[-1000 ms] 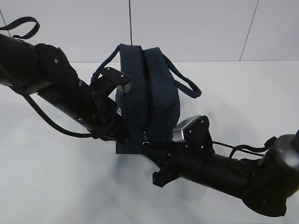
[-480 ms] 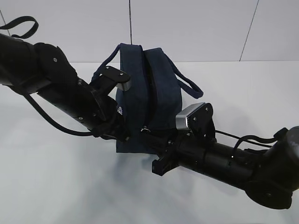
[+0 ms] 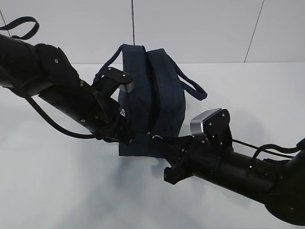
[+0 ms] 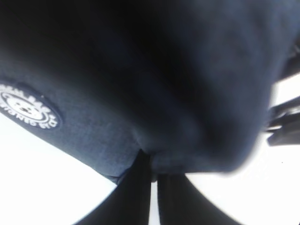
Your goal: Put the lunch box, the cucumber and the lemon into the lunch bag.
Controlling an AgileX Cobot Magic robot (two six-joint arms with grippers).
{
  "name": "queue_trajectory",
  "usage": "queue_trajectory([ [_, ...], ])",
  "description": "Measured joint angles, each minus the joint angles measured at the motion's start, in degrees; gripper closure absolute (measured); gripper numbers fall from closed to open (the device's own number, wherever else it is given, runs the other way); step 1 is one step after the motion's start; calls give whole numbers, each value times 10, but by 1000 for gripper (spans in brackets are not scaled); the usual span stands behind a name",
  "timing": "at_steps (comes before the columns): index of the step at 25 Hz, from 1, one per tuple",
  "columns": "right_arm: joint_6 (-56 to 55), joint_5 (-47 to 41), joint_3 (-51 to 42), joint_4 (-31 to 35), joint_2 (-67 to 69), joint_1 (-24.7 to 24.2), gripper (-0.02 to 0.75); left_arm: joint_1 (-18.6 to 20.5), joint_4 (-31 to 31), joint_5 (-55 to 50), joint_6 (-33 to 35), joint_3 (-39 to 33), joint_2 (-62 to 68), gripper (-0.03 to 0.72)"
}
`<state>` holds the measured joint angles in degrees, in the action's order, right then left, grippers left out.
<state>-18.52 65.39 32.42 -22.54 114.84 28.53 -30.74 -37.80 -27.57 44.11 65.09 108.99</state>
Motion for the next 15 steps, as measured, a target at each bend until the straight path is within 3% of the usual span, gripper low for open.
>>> queue_trajectory([
  [15, 0, -4, -10, 8, -69, 0, 738, 0, -15, 2, 0, 0, 0, 697],
])
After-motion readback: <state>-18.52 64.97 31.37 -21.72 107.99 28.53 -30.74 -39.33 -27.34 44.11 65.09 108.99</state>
